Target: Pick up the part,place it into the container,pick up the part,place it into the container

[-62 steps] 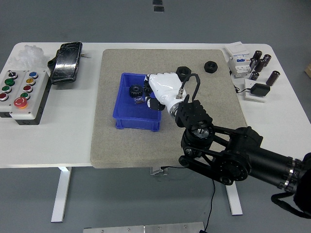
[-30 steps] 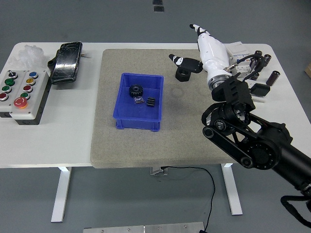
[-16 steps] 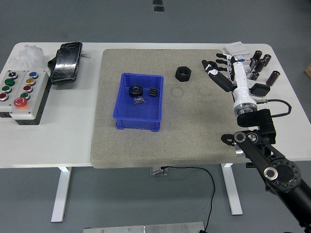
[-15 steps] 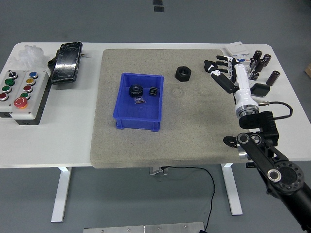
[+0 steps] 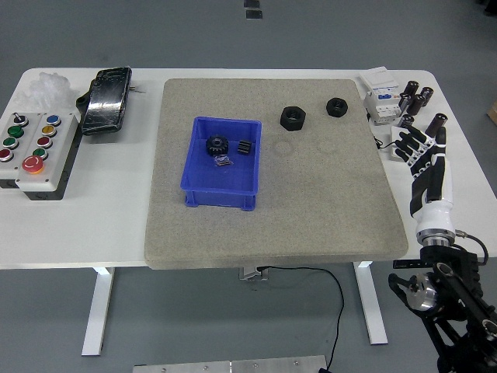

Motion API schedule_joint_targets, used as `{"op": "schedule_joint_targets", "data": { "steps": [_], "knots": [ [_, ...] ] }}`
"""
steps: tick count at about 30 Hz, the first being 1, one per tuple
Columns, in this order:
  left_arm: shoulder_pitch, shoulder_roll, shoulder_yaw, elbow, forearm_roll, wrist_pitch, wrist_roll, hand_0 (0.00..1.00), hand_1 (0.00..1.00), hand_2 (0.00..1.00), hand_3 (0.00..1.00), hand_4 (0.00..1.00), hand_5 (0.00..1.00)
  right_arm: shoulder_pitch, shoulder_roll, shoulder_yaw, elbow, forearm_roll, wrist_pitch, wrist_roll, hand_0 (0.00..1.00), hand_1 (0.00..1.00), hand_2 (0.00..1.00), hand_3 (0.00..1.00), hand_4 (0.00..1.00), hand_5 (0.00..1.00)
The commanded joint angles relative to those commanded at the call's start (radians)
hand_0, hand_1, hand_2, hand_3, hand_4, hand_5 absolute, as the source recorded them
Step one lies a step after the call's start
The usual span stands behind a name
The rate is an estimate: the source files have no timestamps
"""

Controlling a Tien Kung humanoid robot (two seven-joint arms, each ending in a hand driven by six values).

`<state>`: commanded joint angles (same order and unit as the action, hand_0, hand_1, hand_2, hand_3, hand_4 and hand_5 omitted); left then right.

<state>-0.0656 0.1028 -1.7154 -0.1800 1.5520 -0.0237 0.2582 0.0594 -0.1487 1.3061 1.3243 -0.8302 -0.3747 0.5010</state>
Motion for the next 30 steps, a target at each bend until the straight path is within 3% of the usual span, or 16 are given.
{"op": "schedule_joint_targets", "data": {
  "steps": [8,16,30],
  "knots": [
    [-0.006,0.01,0.002,0.0,0.007,-0.003,-0.002,0.618,0.53,0.54,0.613,0.579,0.391,0.031,-0.013,0.02,0.018,0.078,-0.019,0.076,0.844,0.763,0.751,0.716,0.998,0.998],
    [-0.008,0.023,-0.004,0.0,0.023,-0.006,-0.001,0.618,0.531,0.539,0.614,0.581,0.391,0.021,-0.015,-0.078,0.086,0.141,-0.024,0.136,0.83,0.754,0.748,0.71,0.998,0.998],
    [0.011,0.031,-0.027,0.0,0.044,-0.005,0.007,0.618,0.531,0.54,0.613,0.585,0.39,-0.032,0.009,-0.185,0.096,0.169,-0.02,0.144,0.816,0.747,0.744,0.705,0.998,0.998]
  ]
}}
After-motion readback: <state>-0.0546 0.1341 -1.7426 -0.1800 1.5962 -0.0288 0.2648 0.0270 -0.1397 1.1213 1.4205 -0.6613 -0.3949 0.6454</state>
